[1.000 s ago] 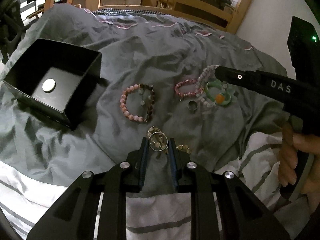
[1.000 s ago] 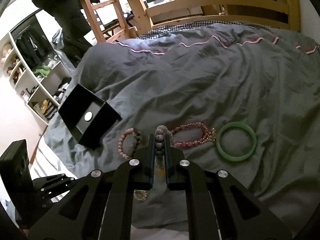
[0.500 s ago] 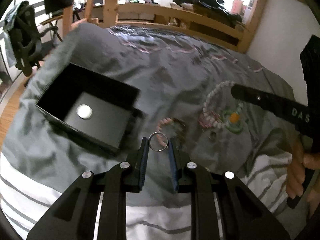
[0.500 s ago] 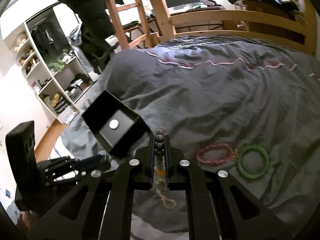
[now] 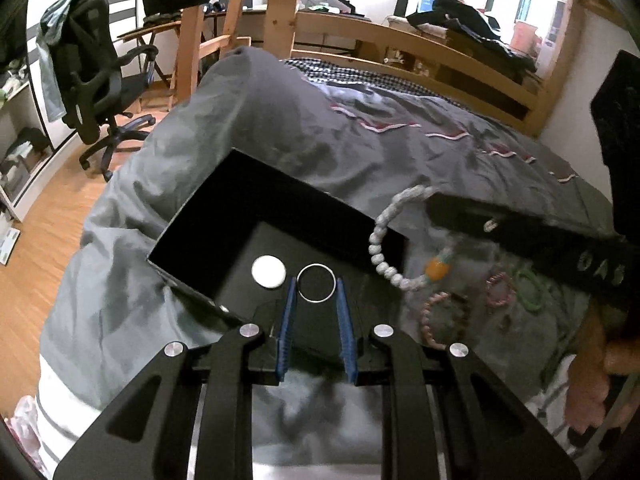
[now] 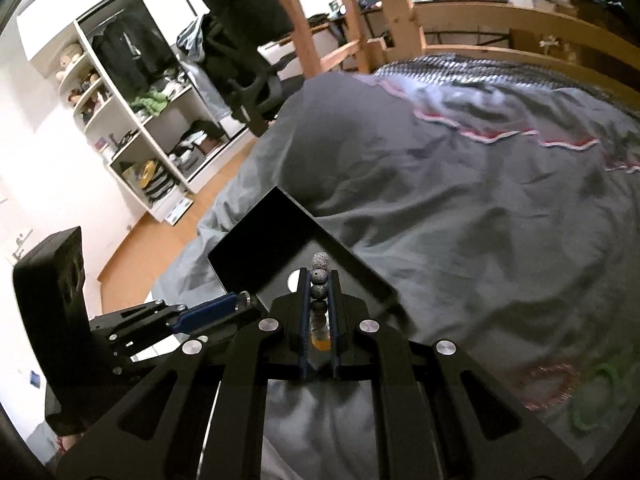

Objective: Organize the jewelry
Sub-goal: 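Carry the ring and bead bracelet into the black box and open both tools, then withdraw both tools from the box back toward the remaining jewelry, then grasp the gold crystal chain bracelet with the left tool while the right tool grasps the dark ring, then carry the chain bracelet and ring into the black box and open both tools, then withdraw both tools from the box toward the remaining bracelets, then grasp the pink-and-dark bead bracelet with the left tool while the right tool grasps the green jade bangle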

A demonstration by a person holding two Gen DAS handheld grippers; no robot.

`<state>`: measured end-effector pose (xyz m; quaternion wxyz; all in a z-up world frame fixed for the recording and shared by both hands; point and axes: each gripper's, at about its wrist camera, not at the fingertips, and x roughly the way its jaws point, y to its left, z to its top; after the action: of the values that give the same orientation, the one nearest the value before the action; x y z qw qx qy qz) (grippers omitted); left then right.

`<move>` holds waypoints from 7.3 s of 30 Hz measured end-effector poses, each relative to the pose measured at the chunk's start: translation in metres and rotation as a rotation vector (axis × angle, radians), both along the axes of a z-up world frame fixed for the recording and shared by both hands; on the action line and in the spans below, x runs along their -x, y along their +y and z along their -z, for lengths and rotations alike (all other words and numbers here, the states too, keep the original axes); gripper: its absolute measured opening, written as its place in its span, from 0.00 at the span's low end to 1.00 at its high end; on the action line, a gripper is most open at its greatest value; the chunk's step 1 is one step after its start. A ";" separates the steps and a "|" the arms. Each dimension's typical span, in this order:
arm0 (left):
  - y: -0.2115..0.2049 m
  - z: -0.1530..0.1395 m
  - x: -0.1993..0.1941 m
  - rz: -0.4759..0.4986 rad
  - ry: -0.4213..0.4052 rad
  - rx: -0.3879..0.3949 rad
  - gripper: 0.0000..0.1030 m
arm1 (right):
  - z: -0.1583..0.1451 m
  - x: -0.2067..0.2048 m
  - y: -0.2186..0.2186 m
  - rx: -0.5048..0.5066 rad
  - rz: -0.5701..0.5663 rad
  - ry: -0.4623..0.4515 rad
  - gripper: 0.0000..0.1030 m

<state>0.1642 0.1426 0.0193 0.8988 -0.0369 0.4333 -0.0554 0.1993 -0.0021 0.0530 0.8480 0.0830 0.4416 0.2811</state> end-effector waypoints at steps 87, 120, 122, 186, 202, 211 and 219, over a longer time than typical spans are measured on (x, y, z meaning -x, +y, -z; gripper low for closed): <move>-0.149 0.096 0.048 0.307 0.155 -0.067 0.07 | 0.081 0.067 -0.138 0.279 0.131 0.055 0.20; -0.078 -0.010 0.052 0.159 -0.075 -0.022 0.07 | 0.000 0.081 -0.082 0.243 0.068 -0.146 0.20; -0.069 -0.014 0.050 0.142 -0.085 -0.021 0.07 | -0.004 0.077 -0.071 0.240 0.051 -0.155 0.20; -0.056 -0.022 0.044 0.067 -0.199 -0.073 0.93 | 0.001 0.075 -0.140 0.247 0.254 -0.166 0.97; -0.126 0.043 0.068 0.222 0.006 -0.148 0.61 | 0.020 0.100 -0.198 0.293 0.329 -0.129 0.97; -0.134 0.053 0.057 0.270 0.008 -0.088 0.44 | 0.059 0.073 -0.213 0.363 0.387 0.021 0.97; -0.143 0.084 0.026 0.313 0.077 -0.089 0.27 | 0.088 0.048 -0.213 0.351 0.371 0.092 0.81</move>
<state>0.1383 -0.0001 -0.0651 0.8627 0.0689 0.4699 -0.1739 0.1509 -0.2151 -0.0355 0.8655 0.0267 0.4988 0.0359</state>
